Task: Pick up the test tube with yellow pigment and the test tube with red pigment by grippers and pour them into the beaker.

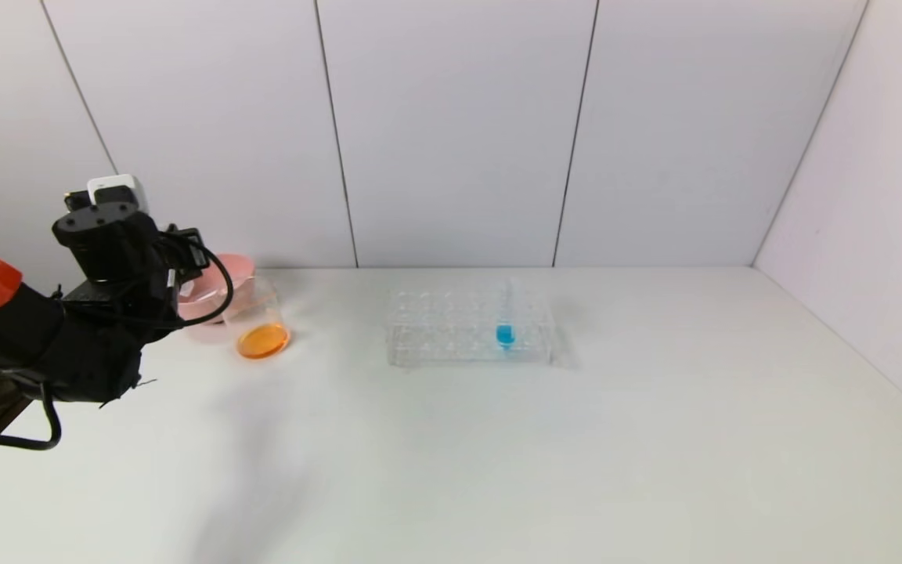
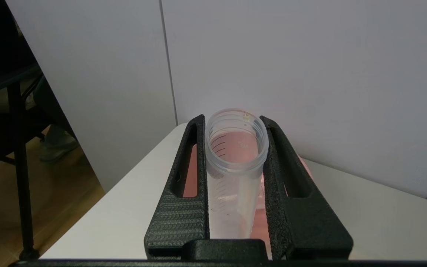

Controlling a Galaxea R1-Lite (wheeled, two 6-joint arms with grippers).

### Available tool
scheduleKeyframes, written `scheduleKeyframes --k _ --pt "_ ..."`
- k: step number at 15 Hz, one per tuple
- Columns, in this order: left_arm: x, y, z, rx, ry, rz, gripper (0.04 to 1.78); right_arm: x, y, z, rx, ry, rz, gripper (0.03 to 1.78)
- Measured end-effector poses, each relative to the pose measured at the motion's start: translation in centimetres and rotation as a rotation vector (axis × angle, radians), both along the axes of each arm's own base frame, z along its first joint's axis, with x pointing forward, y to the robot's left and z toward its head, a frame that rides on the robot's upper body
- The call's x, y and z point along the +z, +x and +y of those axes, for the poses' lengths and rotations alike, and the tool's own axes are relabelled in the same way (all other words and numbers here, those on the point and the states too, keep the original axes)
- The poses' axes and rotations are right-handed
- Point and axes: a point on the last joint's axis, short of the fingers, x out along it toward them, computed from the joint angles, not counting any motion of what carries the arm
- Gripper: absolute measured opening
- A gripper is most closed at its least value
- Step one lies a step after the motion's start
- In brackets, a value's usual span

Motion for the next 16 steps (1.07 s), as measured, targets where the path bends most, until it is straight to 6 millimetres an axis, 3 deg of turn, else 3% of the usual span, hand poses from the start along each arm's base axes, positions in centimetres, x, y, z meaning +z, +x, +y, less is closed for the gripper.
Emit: scheduleKeyframes --k 5,9,11,16 --pt "-1.1 5.4 0.8 0.041 -0.003 0.025 0.44 0.0 0.0 0.0 0.0 0.0 0.0 1.71" --pt "-2.3 6.9 0.8 0.051 -0.004 0.028 0.57 0.0 0.0 0.0 0.0 0.0 0.0 1.71" --pt "-2.3 6.9 0.9 0.054 -0.005 0.025 0.78 0.0 0.0 0.0 0.0 0.0 0.0 1.71" --pt "-0.7 6.4 0.7 0.051 -0.004 -0.006 1.53 0.0 0.0 0.0 0.0 0.0 0.0 1.71"
